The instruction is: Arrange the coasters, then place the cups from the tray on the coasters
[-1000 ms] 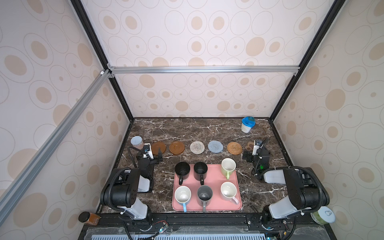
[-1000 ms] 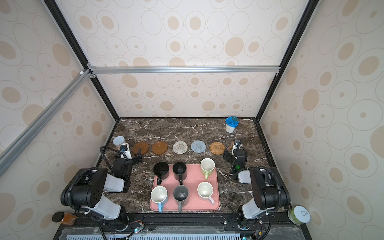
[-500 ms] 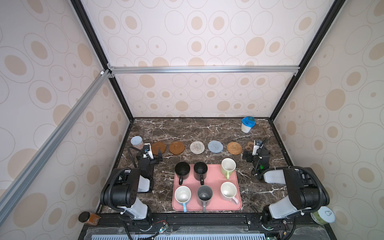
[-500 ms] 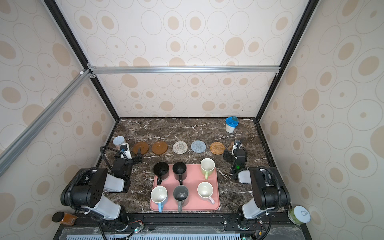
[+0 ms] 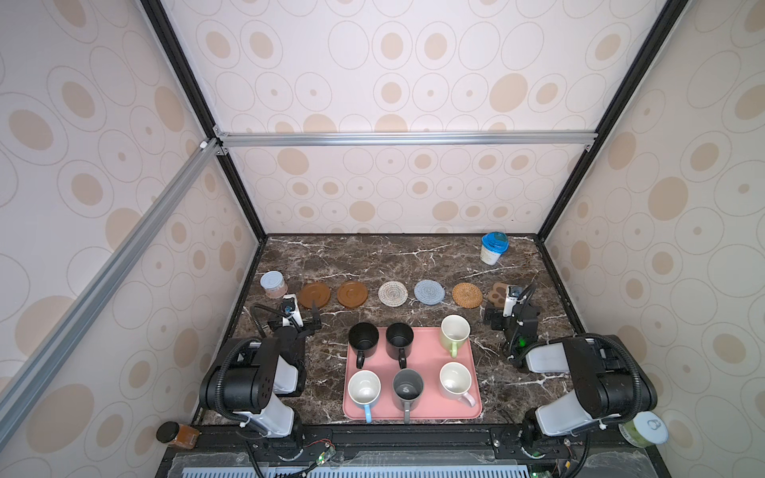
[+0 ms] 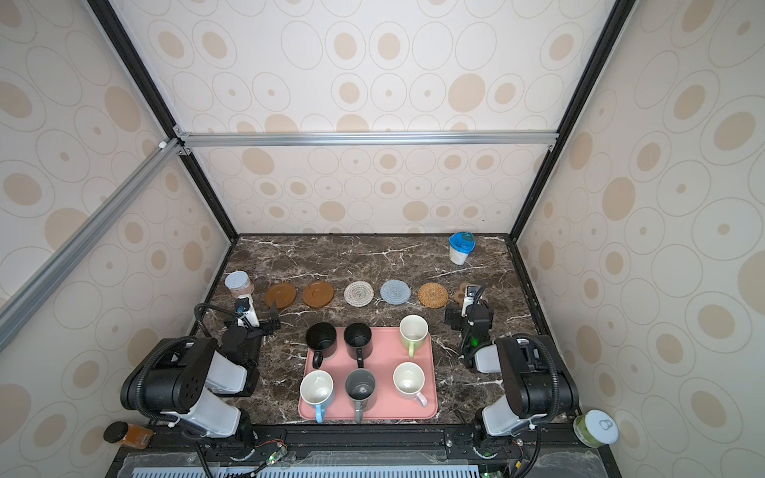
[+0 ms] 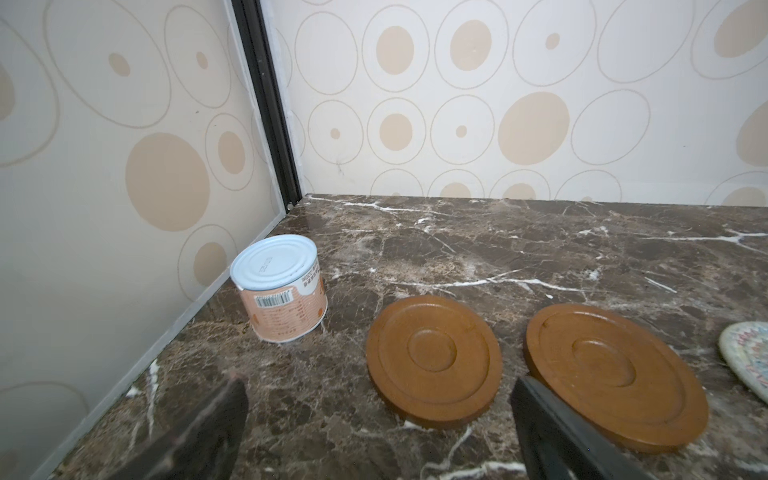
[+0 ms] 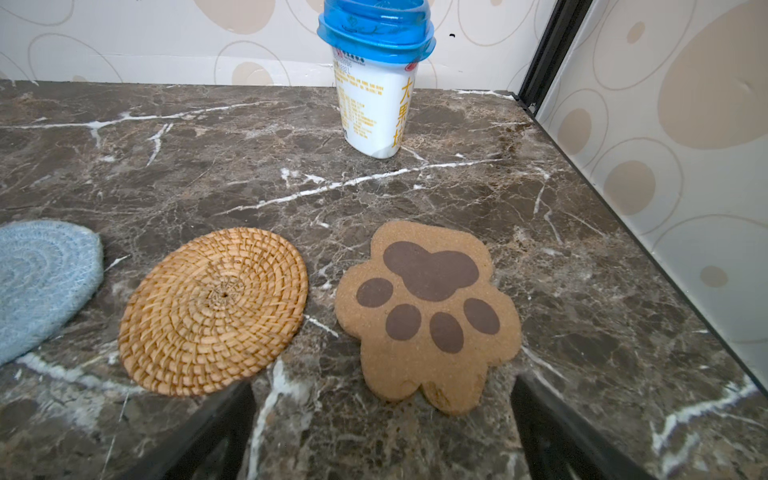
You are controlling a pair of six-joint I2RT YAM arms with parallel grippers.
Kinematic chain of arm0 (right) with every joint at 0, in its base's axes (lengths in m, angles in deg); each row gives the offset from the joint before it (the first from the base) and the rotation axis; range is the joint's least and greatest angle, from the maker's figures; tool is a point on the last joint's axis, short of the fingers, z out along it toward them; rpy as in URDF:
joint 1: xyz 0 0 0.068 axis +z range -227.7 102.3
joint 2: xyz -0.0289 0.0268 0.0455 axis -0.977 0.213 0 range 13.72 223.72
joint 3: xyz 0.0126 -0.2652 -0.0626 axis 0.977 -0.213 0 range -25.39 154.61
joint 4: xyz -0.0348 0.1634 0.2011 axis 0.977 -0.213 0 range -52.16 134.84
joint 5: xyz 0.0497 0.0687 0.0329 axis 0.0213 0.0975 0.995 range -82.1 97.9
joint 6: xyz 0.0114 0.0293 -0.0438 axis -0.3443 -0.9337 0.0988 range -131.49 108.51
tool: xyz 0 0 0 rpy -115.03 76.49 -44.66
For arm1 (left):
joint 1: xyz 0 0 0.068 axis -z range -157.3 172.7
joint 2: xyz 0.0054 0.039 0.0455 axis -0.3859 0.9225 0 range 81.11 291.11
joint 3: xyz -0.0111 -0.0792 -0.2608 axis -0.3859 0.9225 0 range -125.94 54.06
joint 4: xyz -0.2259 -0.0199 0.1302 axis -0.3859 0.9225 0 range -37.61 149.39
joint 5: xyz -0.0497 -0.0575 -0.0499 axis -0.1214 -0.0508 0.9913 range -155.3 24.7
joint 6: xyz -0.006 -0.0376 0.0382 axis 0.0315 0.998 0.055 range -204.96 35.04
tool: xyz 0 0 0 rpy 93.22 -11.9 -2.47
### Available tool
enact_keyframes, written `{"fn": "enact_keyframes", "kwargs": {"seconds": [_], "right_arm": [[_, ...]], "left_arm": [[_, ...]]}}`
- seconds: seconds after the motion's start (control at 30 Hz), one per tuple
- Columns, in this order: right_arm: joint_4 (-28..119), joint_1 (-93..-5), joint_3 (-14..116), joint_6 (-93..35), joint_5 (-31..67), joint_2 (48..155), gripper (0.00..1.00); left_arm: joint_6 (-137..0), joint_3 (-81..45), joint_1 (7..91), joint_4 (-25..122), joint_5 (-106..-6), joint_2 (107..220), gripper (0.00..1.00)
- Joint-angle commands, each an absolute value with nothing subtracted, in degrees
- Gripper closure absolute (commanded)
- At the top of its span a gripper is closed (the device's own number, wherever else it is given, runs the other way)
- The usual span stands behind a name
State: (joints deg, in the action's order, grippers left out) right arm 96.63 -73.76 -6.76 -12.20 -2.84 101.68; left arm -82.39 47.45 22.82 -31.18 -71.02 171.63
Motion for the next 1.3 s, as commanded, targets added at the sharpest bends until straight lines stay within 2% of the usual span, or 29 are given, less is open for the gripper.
{"fn": "enact_keyframes", "kwargs": {"seconds": [0.0, 0.07, 0.33, 0.37, 0.5, 0.73, 1.0, 1.17, 1.27], "right_arm": [[94.89, -73.88, -3.82, -11.55, -3.19, 101.27, 0.00], [92.49, -73.92, -2.54, -11.89, -3.90, 101.54, 0.00], [93.06, -73.87, -1.92, -11.80, -4.23, 101.58, 0.00], [90.15, -73.81, -1.09, -11.34, -3.85, 100.28, 0.00], [65.84, -73.74, 8.36, -12.57, -3.73, 91.08, 0.00], [32.89, -73.54, 24.46, -23.31, -2.11, 82.95, 0.00], [13.66, -73.48, 33.56, -31.61, 7.14, 81.16, 0.00], [6.23, -73.37, 35.78, -34.83, 11.70, 81.14, 0.00], [3.76, -73.31, 36.12, -33.34, 18.44, 80.88, 0.00]], "left_arm": [[-82.59, 43.98, 23.16, -30.29, -71.05, 171.56, 0.00], [-82.50, 41.66, 23.12, -26.17, -71.42, 171.52, 0.00], [-82.57, 41.75, 23.24, -24.55, -71.71, 168.81, 0.00], [-82.74, 40.83, 23.30, -21.27, -71.43, 166.26, 0.00], [-80.61, 29.81, 23.32, 8.35, -69.24, 155.66, 0.00], [-71.92, 13.21, 23.31, 39.59, -64.64, 150.11, 0.00], [-62.41, 4.46, 24.74, 53.11, -54.16, 154.51, 0.00], [-62.06, 2.46, 28.22, 55.79, -52.78, 158.05, 0.00], [-61.55, 0.92, 30.10, 56.74, -51.87, 161.07, 0.00]]}}
